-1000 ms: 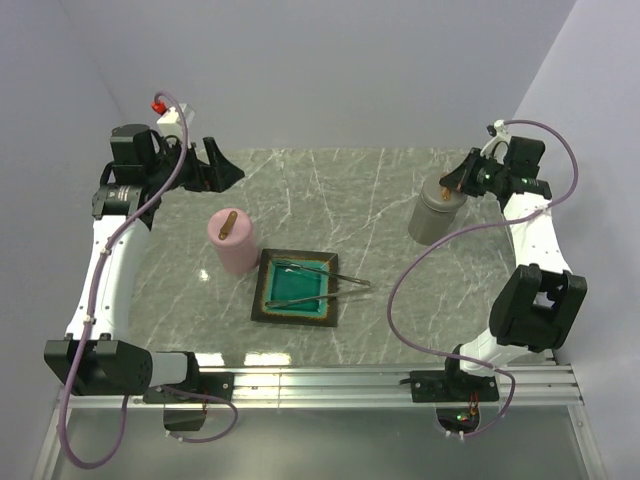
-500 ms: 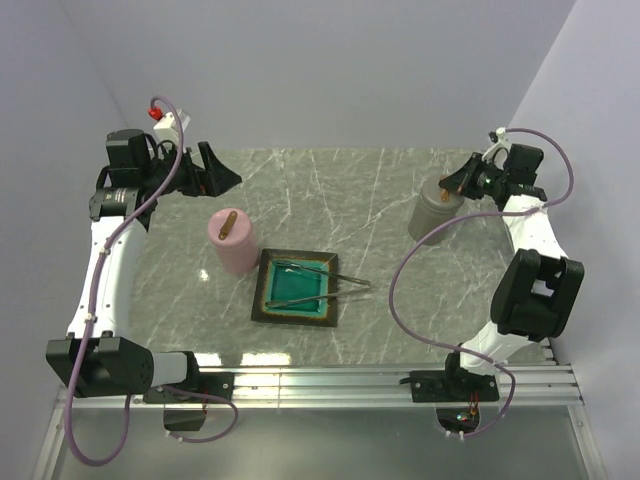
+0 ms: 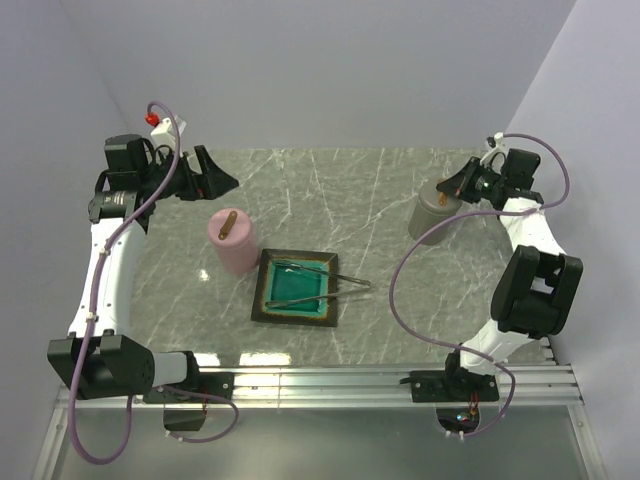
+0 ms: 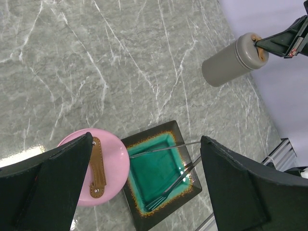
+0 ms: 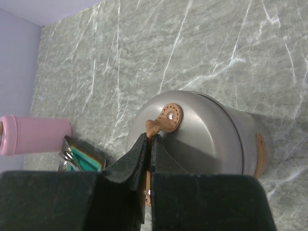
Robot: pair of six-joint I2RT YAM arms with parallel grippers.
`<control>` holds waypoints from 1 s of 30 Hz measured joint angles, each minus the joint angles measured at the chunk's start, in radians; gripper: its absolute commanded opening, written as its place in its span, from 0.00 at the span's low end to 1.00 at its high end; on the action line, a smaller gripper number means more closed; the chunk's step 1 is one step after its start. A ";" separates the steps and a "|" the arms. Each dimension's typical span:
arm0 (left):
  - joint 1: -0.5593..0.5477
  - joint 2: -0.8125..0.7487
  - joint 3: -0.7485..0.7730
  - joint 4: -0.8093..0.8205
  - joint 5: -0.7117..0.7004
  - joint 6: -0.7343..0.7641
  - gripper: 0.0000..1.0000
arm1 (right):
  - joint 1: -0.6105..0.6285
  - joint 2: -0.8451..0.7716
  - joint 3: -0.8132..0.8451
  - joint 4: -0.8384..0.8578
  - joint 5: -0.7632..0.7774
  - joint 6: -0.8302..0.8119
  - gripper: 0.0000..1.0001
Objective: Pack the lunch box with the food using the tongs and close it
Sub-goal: Put the lid back on the lunch box
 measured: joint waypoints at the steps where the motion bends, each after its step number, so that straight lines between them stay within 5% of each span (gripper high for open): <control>1: 0.002 0.000 0.000 0.000 0.001 0.000 0.99 | 0.000 0.003 0.000 0.008 -0.002 0.002 0.00; 15: 0.061 0.000 -0.016 -0.002 0.044 -0.018 0.99 | -0.043 0.043 -0.050 0.114 -0.100 0.083 0.00; 21: 0.083 0.000 -0.039 -0.003 0.071 -0.023 0.99 | -0.044 0.044 -0.042 0.100 -0.114 0.063 0.26; 30: 0.208 0.007 -0.043 -0.087 0.111 -0.006 0.94 | -0.046 0.043 0.032 -0.024 -0.099 -0.019 0.52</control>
